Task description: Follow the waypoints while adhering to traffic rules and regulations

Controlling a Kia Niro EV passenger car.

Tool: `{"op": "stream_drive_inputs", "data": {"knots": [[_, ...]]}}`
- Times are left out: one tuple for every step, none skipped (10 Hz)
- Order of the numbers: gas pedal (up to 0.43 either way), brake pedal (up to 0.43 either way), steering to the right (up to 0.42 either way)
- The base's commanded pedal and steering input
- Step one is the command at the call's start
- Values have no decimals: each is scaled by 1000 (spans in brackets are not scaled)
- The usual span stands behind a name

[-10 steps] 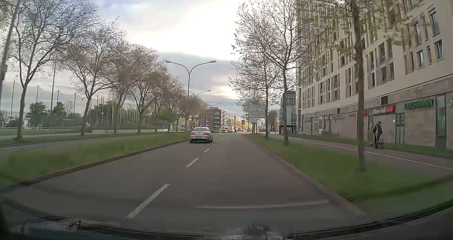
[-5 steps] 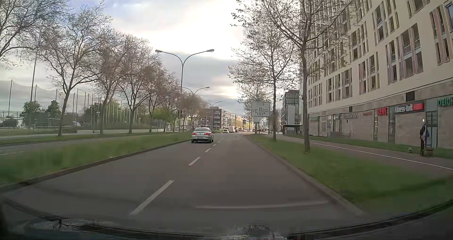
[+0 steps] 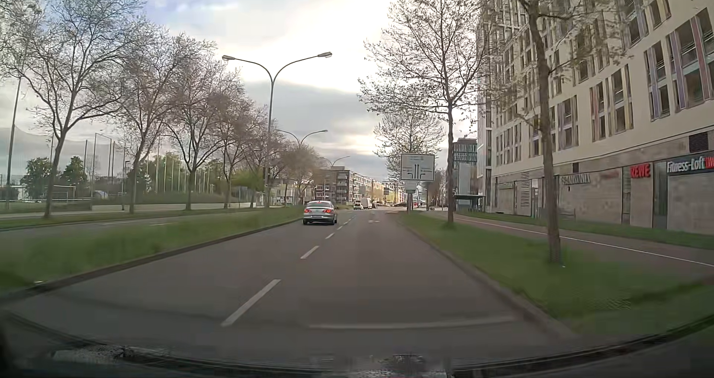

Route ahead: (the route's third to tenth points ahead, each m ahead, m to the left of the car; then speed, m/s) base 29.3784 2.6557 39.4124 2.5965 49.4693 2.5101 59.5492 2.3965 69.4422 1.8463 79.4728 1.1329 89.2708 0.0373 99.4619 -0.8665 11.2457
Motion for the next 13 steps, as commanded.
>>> {"op": "stream_drive_inputs", "data": {"knots": [[87, 0, 2], [87, 0, 2], [87, 0, 2], [87, 0, 2], [79, 0, 2], [79, 0, 2], [79, 0, 2], [79, 0, 2], [79, 0, 2], [79, 0, 2], [79, 0, 2], [79, 0, 2], [79, 0, 2]]}}
